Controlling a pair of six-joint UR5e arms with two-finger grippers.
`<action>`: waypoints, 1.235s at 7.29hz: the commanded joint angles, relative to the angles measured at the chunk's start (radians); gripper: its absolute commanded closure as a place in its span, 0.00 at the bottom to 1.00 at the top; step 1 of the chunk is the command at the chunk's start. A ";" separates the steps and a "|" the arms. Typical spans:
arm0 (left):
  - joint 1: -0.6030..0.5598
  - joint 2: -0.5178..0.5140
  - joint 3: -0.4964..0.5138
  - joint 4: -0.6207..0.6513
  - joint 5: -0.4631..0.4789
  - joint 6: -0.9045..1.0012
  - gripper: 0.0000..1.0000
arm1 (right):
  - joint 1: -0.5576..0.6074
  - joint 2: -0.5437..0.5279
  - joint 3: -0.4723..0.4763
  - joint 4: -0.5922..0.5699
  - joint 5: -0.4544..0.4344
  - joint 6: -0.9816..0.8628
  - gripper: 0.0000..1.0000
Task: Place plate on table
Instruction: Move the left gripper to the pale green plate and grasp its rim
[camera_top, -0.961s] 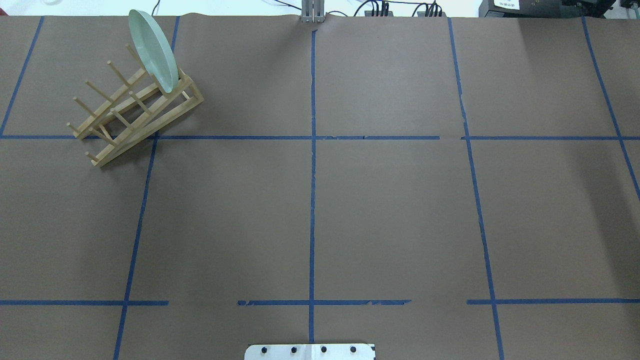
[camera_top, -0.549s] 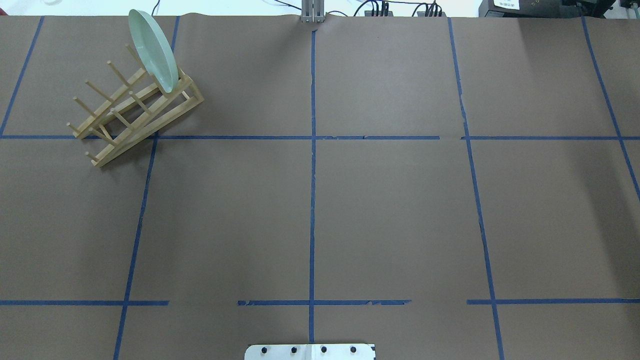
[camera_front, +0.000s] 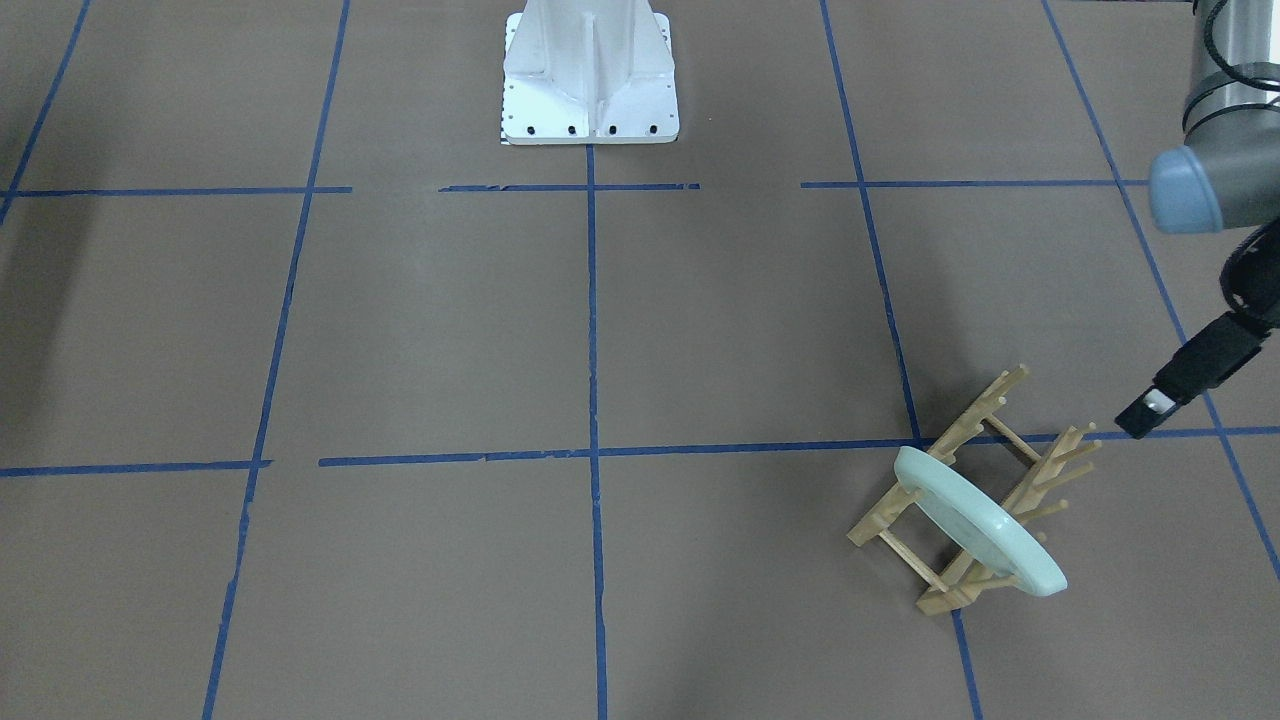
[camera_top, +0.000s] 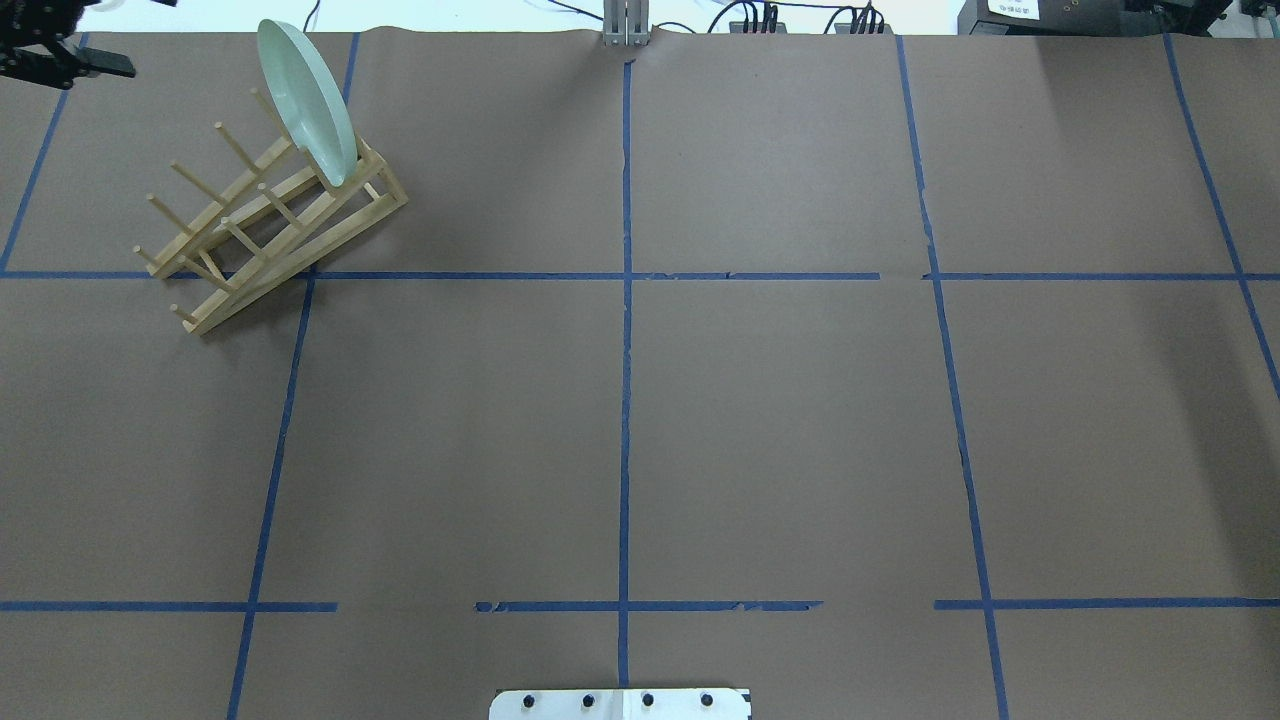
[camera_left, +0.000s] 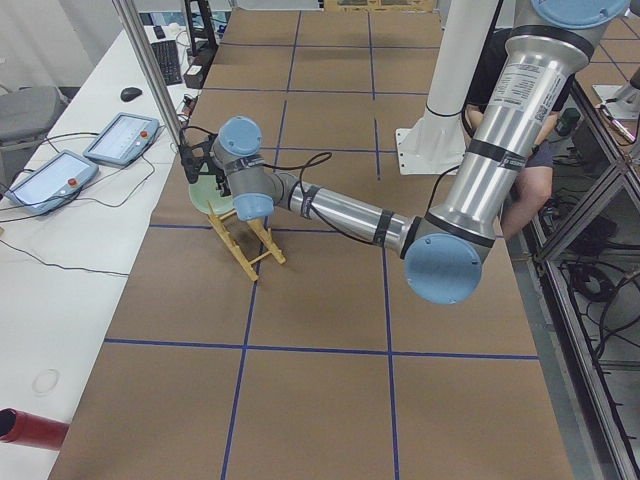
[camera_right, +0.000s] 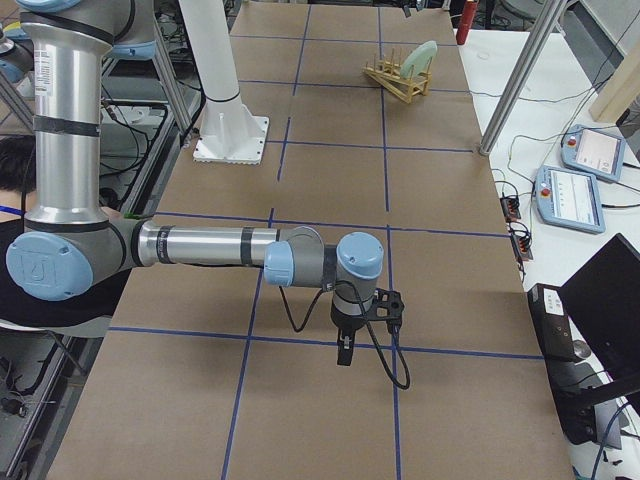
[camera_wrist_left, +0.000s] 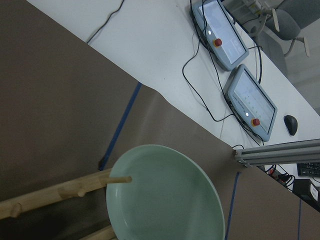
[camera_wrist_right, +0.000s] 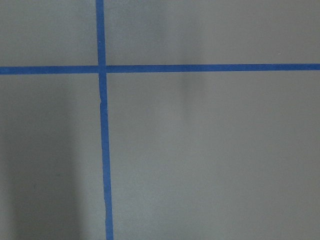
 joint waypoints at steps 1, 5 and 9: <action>0.042 -0.110 0.120 -0.009 0.000 -0.041 0.00 | 0.000 0.000 0.000 0.000 0.000 0.000 0.00; 0.086 -0.188 0.221 -0.012 0.061 -0.037 0.03 | 0.000 0.000 0.000 0.000 0.000 0.000 0.00; 0.120 -0.190 0.221 -0.038 0.110 -0.038 0.34 | 0.000 0.000 0.000 0.000 0.000 0.000 0.00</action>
